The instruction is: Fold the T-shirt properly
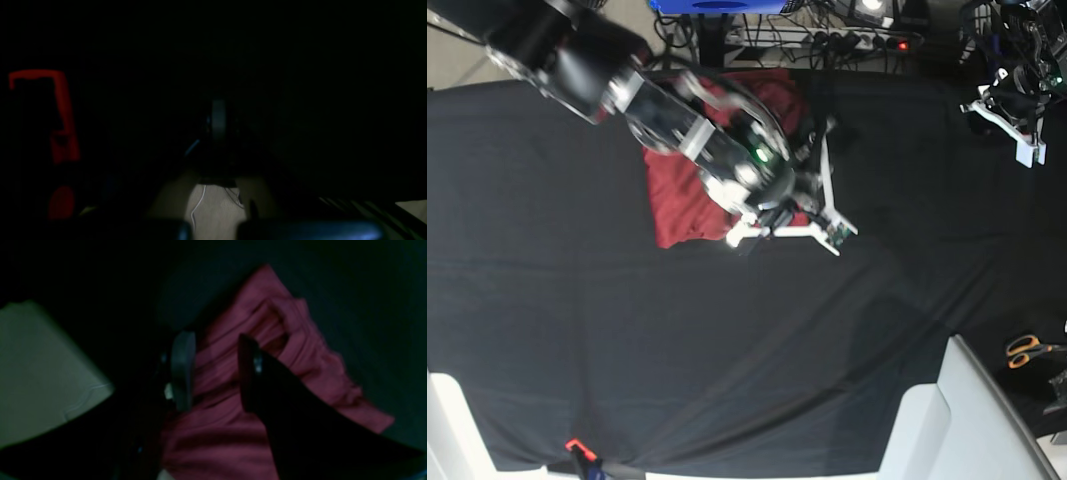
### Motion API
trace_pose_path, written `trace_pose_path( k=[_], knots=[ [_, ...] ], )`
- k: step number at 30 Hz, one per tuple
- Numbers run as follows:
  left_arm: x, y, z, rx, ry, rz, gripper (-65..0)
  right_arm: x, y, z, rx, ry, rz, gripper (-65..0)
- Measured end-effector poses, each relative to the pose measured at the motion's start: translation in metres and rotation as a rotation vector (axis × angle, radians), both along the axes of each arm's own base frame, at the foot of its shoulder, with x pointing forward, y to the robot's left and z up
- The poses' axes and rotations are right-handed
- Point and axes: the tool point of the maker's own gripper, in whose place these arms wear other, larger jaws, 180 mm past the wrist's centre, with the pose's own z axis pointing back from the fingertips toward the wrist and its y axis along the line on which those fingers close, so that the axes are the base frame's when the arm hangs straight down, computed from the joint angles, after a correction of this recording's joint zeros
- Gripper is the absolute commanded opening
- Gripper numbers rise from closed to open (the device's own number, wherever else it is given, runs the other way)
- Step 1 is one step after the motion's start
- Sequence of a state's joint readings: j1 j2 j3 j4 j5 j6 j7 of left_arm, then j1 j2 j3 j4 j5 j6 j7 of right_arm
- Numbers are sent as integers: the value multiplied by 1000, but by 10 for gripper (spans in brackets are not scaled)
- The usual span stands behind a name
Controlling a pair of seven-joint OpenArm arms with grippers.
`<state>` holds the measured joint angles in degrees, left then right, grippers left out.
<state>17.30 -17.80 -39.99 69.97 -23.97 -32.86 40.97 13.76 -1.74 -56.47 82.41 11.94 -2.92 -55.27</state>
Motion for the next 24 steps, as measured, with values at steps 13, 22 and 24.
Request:
trace_pose_path(
  k=[13, 22, 24],
  knots=[
    [0, -1, 0, -2, 0, 1, -650, 56, -15, -31, -89, -49, -55, -447],
    [0, -1, 0, -1, 0, 0, -650, 69, -30, -41, -149, -40, -71, -447],
    [0, 0, 0, -1, 0, -1, -650, 71, -34, -43, -160, -40, -76, -447]
  ],
)
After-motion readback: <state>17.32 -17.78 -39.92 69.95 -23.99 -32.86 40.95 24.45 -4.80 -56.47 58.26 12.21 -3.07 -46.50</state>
